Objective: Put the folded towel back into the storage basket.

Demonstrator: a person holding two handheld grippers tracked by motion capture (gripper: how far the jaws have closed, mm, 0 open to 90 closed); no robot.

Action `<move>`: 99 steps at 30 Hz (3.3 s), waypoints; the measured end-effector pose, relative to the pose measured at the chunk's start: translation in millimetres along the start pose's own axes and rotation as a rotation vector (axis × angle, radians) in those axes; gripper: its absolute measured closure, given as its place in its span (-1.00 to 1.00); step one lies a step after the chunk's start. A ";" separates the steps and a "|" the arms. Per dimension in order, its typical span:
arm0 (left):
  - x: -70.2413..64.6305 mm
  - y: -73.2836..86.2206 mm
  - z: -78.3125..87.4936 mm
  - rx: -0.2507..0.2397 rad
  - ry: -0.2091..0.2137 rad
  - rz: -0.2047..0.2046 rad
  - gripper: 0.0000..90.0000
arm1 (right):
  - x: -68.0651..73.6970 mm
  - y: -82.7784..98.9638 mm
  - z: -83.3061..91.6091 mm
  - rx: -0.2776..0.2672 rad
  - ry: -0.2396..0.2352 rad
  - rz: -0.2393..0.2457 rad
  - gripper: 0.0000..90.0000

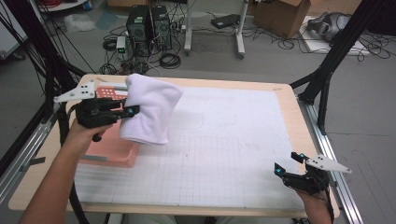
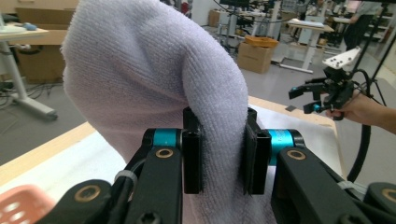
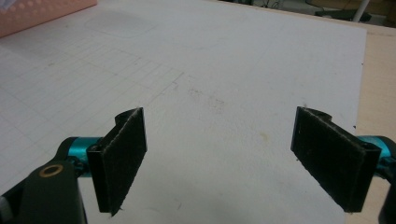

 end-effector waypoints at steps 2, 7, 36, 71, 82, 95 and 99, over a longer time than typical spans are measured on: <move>6.7 -0.2 10.2 -0.012 -0.005 0.007 0.64 | 0.6 -0.9 -0.1 0.001 0.001 0.000 -0.62; 22.3 0.0 36.3 -0.041 -0.031 0.028 0.64 | 1.3 -3.5 0.1 -0.004 0.003 0.004 -0.62; 78.4 64.4 80.5 0.049 -0.098 0.151 0.63 | 23.3 -4.2 -17.1 0.054 -0.014 0.067 -0.62; 105.8 101.1 43.9 0.323 -0.333 0.341 0.19 | 26.6 -1.2 -20.2 0.073 -0.019 0.068 -0.62; 100.7 88.2 45.6 0.385 -0.601 0.277 -0.25 | 27.8 -3.5 -18.0 0.064 -0.021 0.081 -0.62; 109.2 148.7 -13.7 0.658 -0.610 0.323 -0.18 | 28.3 -1.9 -18.0 0.071 -0.027 0.076 -0.62; 107.0 149.1 -17.3 0.625 -0.515 0.270 -0.07 | 28.6 -1.9 -19.6 0.072 -0.029 0.082 -0.62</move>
Point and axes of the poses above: each handheld gripper's, and its own axes: z roughly backward along the jaws, y roughly out of its underside, x roughly to its left, the point moved 6 cm from there along -z, roughly forward along the jaws, and after that the axes turned 3 degrees about x, right-handed, at the moved point
